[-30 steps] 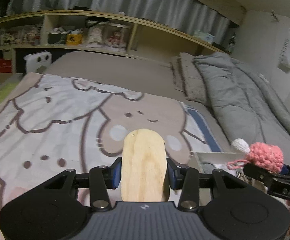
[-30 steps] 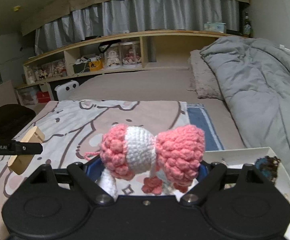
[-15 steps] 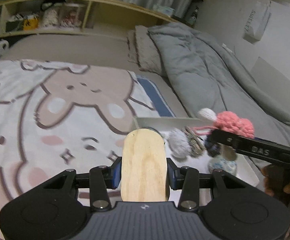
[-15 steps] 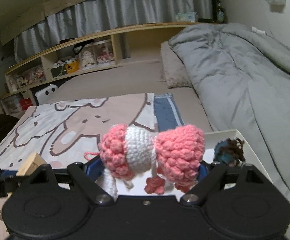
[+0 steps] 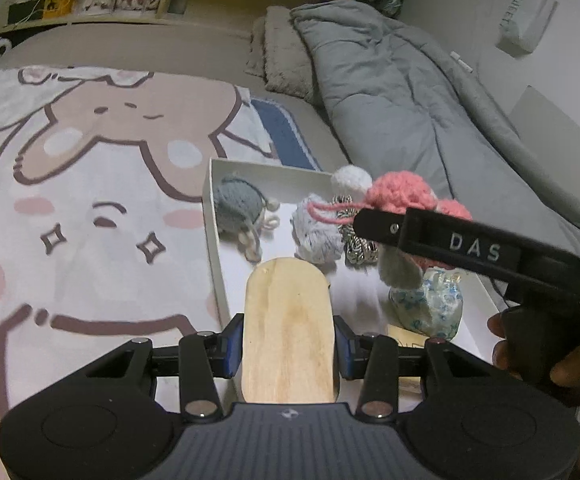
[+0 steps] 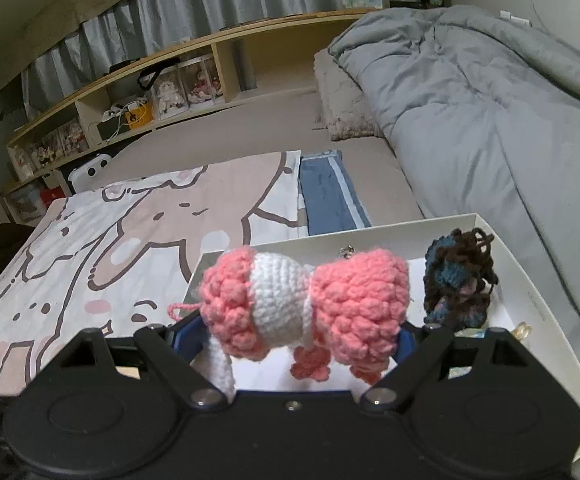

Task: Organize objects
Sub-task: 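Lift both held items and carry them over the white tray, then lower the wooden box and pink bow into the tray and open both tools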

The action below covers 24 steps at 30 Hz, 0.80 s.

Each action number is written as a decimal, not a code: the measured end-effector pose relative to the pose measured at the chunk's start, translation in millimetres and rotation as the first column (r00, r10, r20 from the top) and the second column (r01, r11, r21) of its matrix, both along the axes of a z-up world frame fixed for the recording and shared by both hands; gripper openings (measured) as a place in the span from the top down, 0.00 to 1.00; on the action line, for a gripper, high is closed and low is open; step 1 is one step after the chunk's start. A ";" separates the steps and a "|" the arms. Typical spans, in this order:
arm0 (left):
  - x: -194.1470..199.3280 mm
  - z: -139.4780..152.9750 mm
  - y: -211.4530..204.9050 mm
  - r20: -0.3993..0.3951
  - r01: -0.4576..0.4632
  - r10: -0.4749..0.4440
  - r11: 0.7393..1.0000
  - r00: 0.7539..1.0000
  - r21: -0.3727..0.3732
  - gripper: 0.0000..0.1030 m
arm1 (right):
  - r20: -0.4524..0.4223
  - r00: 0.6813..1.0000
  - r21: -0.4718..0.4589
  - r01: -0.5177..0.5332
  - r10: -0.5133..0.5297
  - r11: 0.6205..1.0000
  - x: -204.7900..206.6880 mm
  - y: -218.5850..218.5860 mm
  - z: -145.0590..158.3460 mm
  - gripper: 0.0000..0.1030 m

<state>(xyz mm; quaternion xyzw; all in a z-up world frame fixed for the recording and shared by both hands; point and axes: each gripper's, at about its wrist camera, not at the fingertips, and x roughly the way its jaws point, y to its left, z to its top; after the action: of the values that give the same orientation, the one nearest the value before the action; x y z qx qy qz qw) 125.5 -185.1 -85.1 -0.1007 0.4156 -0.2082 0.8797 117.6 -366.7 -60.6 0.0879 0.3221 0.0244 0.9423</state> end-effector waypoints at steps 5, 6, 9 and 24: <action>-4.8 -6.9 -9.2 -0.001 -0.019 0.019 1.000 1.000 0.014 0.56 | -0.016 1.000 0.019 -0.009 0.009 1.000 2.1 -3.2 -5.6 0.14; -6.2 -8.2 -10.1 0.000 -0.025 0.025 1.000 1.000 0.016 0.56 | -0.022 1.000 0.022 -0.014 0.014 1.000 3.1 -2.9 -7.1 0.14; -8.1 -10.0 -13.0 0.000 -0.045 0.045 0.999 0.999 0.023 0.56 | -0.034 0.999 0.025 -0.031 0.032 0.999 5.9 -1.5 -10.4 0.14; -13.1 -8.7 -19.8 -0.006 -0.066 0.066 0.997 0.998 0.026 0.38 | -0.093 0.995 0.008 -0.045 0.045 0.999 10.8 -0.1 -19.7 0.04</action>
<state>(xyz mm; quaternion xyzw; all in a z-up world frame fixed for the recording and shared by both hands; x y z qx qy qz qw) 112.4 -204.9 -93.8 -0.1038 0.4177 -0.1731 0.8859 128.4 -366.9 -80.2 0.0844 0.3677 0.0424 0.9251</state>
